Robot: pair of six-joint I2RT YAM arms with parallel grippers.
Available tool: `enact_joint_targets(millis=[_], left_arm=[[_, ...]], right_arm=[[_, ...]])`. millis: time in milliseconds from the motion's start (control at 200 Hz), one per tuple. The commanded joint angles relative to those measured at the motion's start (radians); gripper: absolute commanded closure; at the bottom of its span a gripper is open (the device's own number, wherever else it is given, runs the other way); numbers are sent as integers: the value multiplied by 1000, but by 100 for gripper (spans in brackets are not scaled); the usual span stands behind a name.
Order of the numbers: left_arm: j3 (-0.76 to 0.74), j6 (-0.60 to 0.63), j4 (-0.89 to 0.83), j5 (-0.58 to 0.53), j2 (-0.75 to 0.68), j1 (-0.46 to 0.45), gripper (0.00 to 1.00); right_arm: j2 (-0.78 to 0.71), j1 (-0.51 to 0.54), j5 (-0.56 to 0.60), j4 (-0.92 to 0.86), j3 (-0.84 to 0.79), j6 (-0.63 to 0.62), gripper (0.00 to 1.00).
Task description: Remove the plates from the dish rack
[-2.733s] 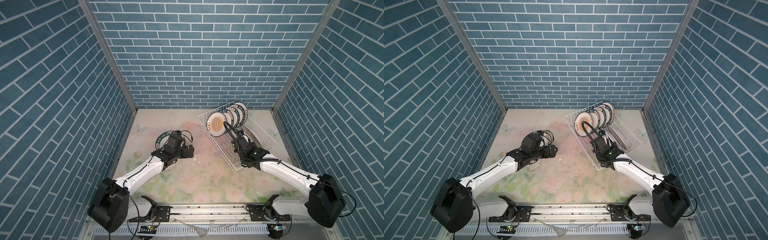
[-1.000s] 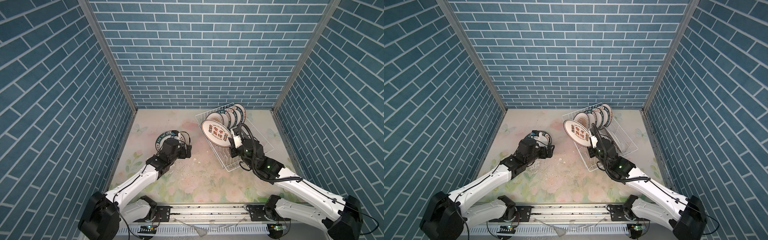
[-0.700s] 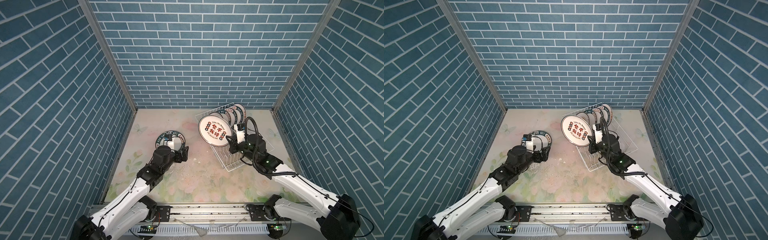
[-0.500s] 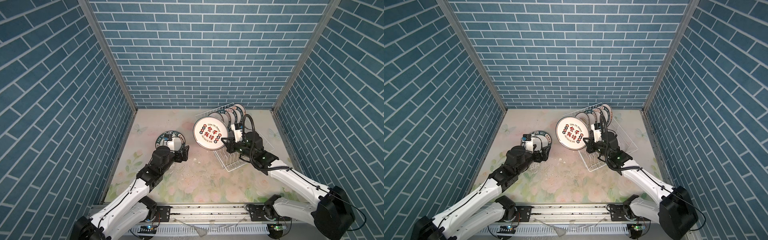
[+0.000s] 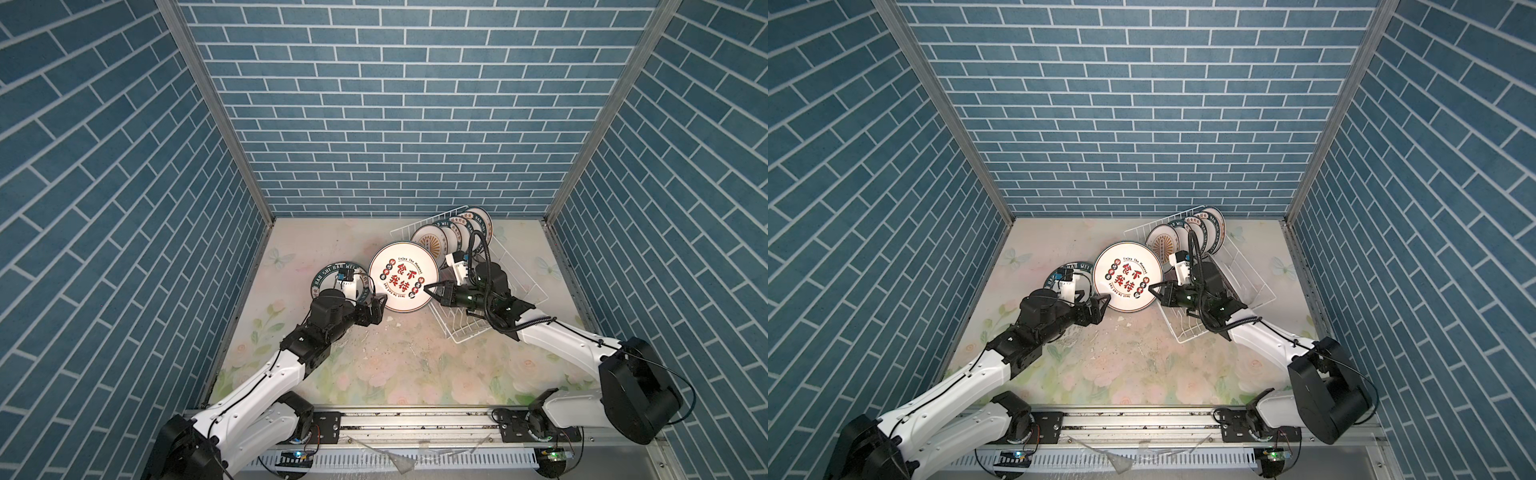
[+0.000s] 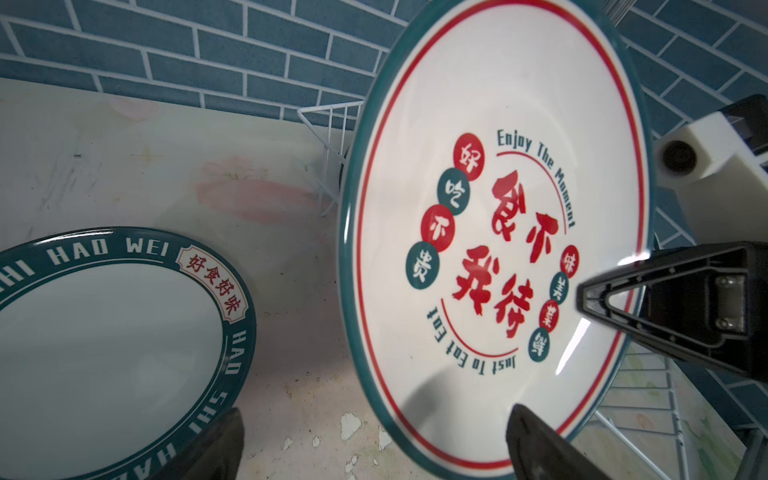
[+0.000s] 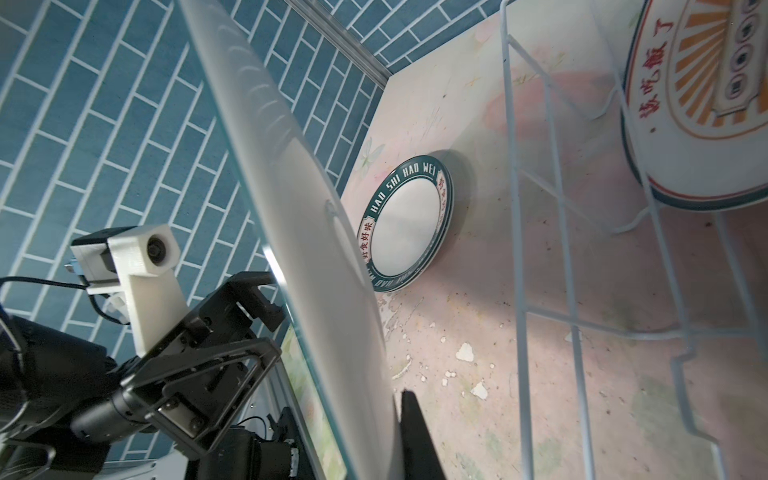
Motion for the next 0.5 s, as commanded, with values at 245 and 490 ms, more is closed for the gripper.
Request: enact_joint_targets(millis=[245,490], left_arm=[[23,-14,15,40,2,-2,10],[31,-54,65,78,82,6,31]], right_arm=[[79,2,-144,254,6,161,100],[98,40,-113,184,27,126,100]])
